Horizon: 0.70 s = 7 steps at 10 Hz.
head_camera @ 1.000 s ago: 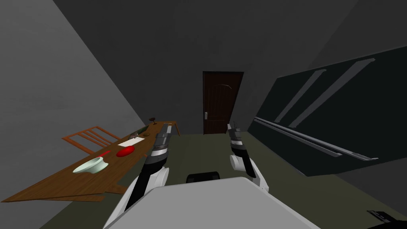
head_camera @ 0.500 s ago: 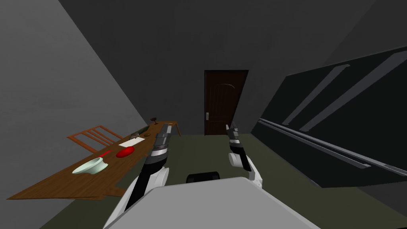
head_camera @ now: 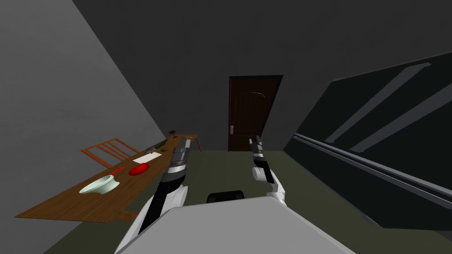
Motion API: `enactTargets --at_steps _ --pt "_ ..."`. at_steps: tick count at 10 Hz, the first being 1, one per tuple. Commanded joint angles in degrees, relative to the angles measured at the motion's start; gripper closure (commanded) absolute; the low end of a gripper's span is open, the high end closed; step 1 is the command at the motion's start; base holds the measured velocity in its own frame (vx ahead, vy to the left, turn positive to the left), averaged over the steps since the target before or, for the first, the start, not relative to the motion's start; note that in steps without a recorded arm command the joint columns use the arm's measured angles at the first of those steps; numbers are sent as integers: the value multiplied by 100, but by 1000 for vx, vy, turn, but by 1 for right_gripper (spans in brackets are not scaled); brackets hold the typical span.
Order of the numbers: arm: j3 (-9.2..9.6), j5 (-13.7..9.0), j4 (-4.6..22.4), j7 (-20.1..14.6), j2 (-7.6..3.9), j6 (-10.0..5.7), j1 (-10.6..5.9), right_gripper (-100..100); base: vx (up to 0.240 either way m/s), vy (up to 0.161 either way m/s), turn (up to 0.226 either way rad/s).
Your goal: Pull the door open
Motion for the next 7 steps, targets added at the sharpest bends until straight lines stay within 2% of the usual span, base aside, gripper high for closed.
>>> enactTargets --at_steps 1,6,7 --pt "-53 -115 261 -233 -47 10 -152 -100 97 -27 72" --pt "-203 -462 1135 -901 -133 24 -687 -100 99 -13 76" --pt "-203 -462 1161 -901 -133 24 -687 -100 57 -17 31"
